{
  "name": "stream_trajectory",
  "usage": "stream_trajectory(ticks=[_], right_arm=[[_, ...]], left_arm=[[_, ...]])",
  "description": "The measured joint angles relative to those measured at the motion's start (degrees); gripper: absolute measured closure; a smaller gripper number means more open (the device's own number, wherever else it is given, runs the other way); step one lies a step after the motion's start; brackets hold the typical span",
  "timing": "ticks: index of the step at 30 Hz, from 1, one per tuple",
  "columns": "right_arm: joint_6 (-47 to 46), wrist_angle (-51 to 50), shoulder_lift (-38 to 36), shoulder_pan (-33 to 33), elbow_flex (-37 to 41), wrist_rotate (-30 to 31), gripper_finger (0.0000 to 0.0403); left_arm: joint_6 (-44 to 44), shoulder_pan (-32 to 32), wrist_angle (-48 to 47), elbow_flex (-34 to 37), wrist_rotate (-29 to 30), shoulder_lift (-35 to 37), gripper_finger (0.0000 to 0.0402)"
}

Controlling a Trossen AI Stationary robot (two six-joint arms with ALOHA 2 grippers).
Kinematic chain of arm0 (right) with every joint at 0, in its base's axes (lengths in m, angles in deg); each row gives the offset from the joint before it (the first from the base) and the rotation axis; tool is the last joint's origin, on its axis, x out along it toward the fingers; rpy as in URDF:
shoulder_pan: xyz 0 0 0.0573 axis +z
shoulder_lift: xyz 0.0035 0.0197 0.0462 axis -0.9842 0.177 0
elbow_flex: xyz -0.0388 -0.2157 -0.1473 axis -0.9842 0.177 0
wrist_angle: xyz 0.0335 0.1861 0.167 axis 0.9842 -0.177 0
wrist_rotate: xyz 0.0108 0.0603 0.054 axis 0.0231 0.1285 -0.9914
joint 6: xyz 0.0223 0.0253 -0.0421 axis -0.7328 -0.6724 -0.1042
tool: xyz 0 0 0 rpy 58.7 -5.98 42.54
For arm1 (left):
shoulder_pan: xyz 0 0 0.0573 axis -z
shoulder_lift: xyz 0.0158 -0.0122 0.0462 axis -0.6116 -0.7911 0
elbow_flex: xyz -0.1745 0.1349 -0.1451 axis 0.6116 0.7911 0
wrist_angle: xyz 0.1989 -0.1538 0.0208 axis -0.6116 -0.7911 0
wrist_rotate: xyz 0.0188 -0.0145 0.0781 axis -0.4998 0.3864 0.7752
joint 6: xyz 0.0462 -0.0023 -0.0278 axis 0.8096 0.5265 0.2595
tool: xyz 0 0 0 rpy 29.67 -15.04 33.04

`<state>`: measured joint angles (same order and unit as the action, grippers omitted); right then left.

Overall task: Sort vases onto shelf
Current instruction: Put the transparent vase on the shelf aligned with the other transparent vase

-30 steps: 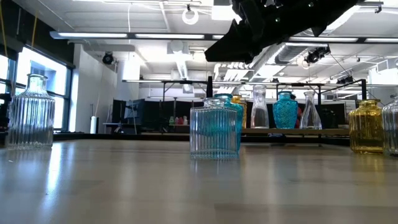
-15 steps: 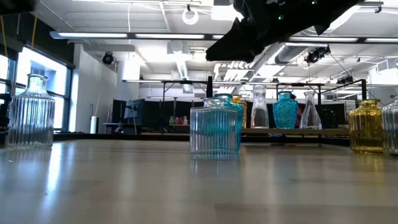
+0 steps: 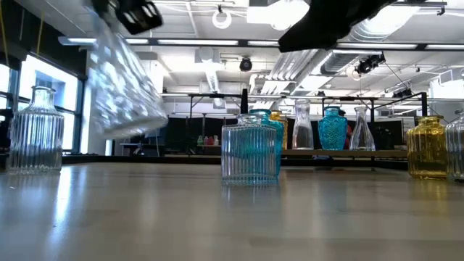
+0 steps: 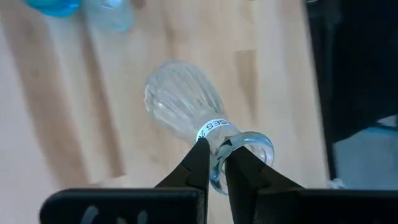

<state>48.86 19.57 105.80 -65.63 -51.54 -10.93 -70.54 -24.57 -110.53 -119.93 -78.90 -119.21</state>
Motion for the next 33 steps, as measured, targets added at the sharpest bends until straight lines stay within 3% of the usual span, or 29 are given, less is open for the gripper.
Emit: stream_trajectory(ticks=[6, 12, 21, 33], right_arm=[[-3.1, -1.4, 0.0, 2.8, 0.8, 0.6, 0.0286], [-5.3, -1.9, 0.0, 5.2, 1.2, 2.8, 0.0286], [-5.2, -1.7, 0.0, 7.0, 1.2, 4.4, 0.0286], [-6.5, -1.5, 0.0, 7.0, 1.2, 4.4, 0.0286]], left_arm=[[8.7, -5.9, -5.0, -5.4, 0.1, -7.3, 0.0385], [12.9, -7.9, -8.0, -8.2, 2.3, -13.7, 0.0384], [14.5, -8.4, -8.2, -8.5, 1.7, -15.2, 0.0381], [12.4, -8.4, -8.6, -12.0, 5.2, -15.6, 0.0298]])
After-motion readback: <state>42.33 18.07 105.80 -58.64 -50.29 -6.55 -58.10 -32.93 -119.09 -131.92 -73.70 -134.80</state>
